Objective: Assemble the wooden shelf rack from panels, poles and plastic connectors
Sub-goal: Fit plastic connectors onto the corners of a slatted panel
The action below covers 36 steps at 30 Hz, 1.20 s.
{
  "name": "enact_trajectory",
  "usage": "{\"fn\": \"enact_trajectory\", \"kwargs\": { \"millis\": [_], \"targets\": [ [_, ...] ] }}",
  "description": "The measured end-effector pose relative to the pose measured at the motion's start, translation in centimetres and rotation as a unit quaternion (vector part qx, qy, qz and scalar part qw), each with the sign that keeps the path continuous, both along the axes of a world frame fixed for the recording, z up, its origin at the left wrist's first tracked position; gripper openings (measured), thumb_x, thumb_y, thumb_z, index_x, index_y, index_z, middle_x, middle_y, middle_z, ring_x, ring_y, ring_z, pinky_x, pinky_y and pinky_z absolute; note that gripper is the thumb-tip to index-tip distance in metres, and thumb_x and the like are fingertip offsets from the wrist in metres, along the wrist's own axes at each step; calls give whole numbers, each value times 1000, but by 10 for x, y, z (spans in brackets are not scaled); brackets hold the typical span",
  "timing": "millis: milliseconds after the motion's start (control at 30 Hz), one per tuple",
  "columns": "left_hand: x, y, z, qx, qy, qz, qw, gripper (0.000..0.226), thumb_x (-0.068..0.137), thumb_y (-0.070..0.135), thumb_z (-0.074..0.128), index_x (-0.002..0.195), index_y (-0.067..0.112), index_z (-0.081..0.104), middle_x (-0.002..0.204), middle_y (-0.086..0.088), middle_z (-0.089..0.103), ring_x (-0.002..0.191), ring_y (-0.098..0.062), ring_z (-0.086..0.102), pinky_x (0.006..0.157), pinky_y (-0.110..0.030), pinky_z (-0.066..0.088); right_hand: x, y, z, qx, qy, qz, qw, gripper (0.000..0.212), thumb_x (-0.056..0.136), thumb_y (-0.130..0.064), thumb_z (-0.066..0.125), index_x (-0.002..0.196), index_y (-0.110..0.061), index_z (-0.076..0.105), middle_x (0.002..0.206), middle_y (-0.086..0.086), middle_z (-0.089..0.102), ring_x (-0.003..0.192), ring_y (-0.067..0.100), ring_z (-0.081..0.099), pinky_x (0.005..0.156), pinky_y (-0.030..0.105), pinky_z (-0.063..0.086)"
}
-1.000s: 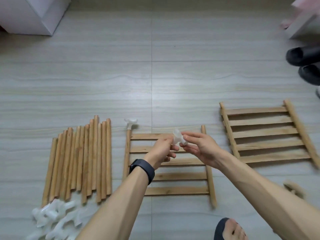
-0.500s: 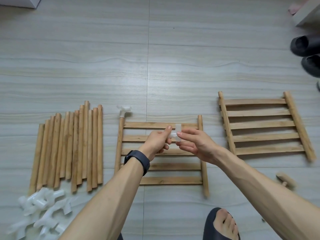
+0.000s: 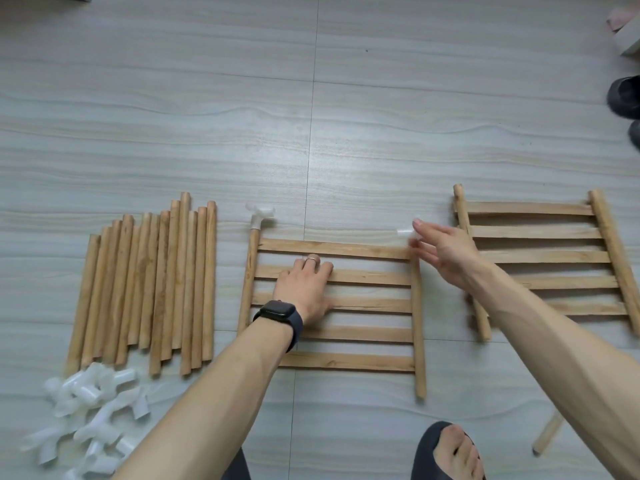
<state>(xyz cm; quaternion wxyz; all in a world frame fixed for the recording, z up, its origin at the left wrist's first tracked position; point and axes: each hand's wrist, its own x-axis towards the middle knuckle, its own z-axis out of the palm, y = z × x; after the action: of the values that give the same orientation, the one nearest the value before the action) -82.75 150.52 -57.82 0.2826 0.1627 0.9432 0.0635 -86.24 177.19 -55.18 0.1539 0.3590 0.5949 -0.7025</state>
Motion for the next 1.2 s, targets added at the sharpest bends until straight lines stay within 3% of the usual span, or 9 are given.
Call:
{"fn": "enact_trajectory", "kwargs": {
  "millis": [100, 200, 333, 467, 600, 733, 900, 1033, 1200],
  "targets": [
    [4, -6, -9, 2, 33, -23, 999, 67, 90, 51, 67, 143, 27, 34, 147, -3, 38, 133, -26, 38, 98, -43, 43, -14, 10, -6, 29, -14, 2, 999, 64, 89, -35, 76, 139, -2, 53, 125, 10, 63, 112, 22, 65, 89, 30, 55],
    [7, -6, -13, -1, 57, -39, 998, 68, 91, 50, 66, 144, 24, 32, 146, -5, 38, 129, -27, 40, 97, -42, 45, -25, 14, -13, 18, -11, -28, 999, 64, 91, -15, 75, 145, 4, 45, 121, 12, 65, 107, 23, 66, 96, 30, 53],
    [8, -7, -13, -4, 66, -46, 997, 68, 91, 49, 66, 144, 23, 32, 146, -5, 38, 127, -27, 42, 96, -42, 46, -34, 15, -17, 22, -16, -33, 999, 59, 92, -14, 74, 140, 6, 47, 114, 16, 66, 97, 22, 67, 86, 25, 57],
    [8, -7, -12, -4, 67, -49, 997, 69, 91, 49, 66, 145, 23, 31, 147, -5, 37, 128, -27, 41, 99, -41, 44, -40, 18, -23, 46, -38, -3, 998, 22, 91, -23, 76, 101, -8, 63, 95, 8, 66, 77, 10, 70, 64, 20, 56],
    [9, -9, -15, 0, 74, -50, 996, 70, 92, 50, 65, 146, 23, 30, 147, -5, 36, 128, -27, 41, 100, -41, 44, -46, 20, -30, 132, -35, 57, 989, 42, 93, -37, 73, 122, -11, 59, 109, 9, 64, 95, 15, 67, 73, 24, 54],
    [10, -11, -17, 2, 78, -51, 996, 72, 93, 52, 63, 149, 23, 27, 150, -6, 35, 130, -27, 40, 103, -41, 42, -57, 20, -30, 162, -20, 80, 983, 24, 95, -41, 69, 108, -21, 68, 115, 5, 71, 111, 23, 68, 86, 31, 55],
    [13, -12, -19, -6, 82, -56, 995, 76, 94, 54, 60, 152, 23, 23, 152, -7, 33, 134, -28, 38, 106, -42, 40, -67, 22, -28, 217, 5, 142, 966, 28, 94, -32, 73, 115, -14, 68, 133, 9, 62, 124, 23, 62, 99, 38, 54],
    [14, -13, -20, -17, 84, -73, 994, 77, 97, 55, 54, 155, 20, 17, 155, -8, 31, 138, -29, 34, 108, -44, 38, -64, 24, -32, 216, 10, 186, 958, 24, 96, -25, 71, 113, -9, 67, 117, 7, 66, 108, 15, 64, 86, 27, 55],
    [20, -9, -22, -62, 75, -103, 990, 93, 94, 67, 47, 159, 13, 8, 157, -12, 27, 138, -33, 32, 103, -48, 42, -63, 22, -35, 218, -3, 197, 956, 33, 96, -32, 71, 118, -9, 67, 105, 2, 66, 94, 8, 64, 68, 15, 53]
  ]
}}
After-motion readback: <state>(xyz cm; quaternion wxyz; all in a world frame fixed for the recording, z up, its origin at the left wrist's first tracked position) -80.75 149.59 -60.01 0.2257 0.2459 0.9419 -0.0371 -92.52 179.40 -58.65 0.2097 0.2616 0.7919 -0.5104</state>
